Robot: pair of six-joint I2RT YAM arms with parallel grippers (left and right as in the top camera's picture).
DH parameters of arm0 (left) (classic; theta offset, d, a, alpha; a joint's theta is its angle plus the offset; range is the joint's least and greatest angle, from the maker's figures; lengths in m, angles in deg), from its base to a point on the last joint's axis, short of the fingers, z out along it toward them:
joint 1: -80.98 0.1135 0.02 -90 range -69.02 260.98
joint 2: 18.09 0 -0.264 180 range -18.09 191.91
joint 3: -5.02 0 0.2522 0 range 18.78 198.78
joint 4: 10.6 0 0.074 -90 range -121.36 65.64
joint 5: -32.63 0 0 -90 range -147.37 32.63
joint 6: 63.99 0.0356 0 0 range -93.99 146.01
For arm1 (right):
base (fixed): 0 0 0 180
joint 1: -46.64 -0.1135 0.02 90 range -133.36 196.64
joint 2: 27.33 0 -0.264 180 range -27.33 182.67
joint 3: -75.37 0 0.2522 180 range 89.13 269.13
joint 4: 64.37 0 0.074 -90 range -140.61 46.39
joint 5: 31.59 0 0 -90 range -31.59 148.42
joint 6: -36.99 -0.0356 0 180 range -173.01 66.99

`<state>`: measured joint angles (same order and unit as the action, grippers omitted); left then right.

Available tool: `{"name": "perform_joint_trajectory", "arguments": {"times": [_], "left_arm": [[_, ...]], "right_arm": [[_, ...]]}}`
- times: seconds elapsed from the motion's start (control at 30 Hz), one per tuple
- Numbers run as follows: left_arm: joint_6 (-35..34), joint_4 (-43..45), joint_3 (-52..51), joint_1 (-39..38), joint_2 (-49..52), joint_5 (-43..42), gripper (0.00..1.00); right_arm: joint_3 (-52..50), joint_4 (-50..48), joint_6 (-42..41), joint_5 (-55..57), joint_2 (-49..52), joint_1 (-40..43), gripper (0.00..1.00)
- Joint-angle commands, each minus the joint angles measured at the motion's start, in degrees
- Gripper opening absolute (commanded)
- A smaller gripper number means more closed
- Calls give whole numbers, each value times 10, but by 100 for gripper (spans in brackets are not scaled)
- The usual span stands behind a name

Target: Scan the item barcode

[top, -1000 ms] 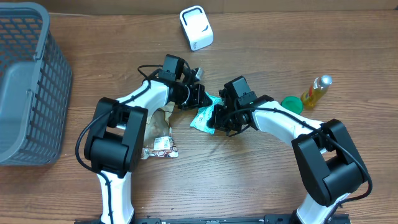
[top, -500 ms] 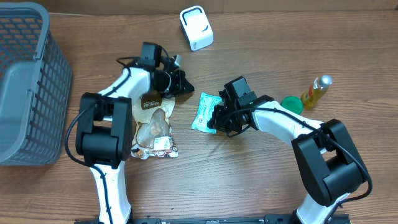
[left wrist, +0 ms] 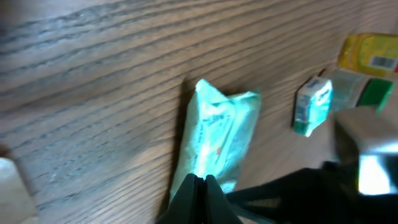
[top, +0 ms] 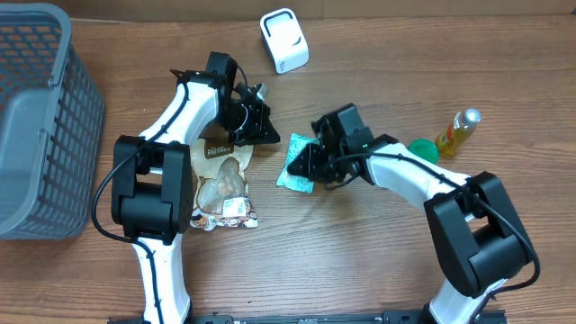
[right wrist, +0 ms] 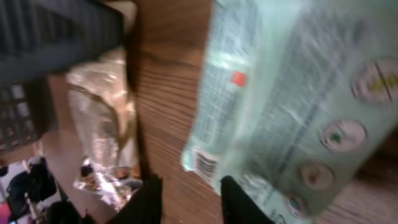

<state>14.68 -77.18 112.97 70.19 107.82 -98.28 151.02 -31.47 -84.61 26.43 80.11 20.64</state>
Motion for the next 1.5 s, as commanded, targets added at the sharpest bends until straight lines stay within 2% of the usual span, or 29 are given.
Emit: {"name": "perform_joint_trajectory", "arguments": {"times": [0.0, 0.13, 0.2, 0.4, 0.9, 1.47], "left_arm": [[21, -11, 13, -1, 3, 52, 4], [30, -38, 13, -10, 3, 60, 4], [47, -43, 12, -18, 3, 60, 4], [56, -68, 11, -46, 4, 59, 4], [56, -95, 4, -65, 4, 84, 4], [53, -84, -39, -73, 4, 80, 4]], "right_arm": [[41, -13, 17, -12, -5, 19, 31], [41, -36, 16, 97, -5, 24, 29], [41, -39, 16, 117, -5, 24, 27], [41, -41, 16, 120, -1, 24, 20], [41, -42, 16, 135, 50, 24, 21], [41, -37, 16, 135, 51, 24, 20]]}}
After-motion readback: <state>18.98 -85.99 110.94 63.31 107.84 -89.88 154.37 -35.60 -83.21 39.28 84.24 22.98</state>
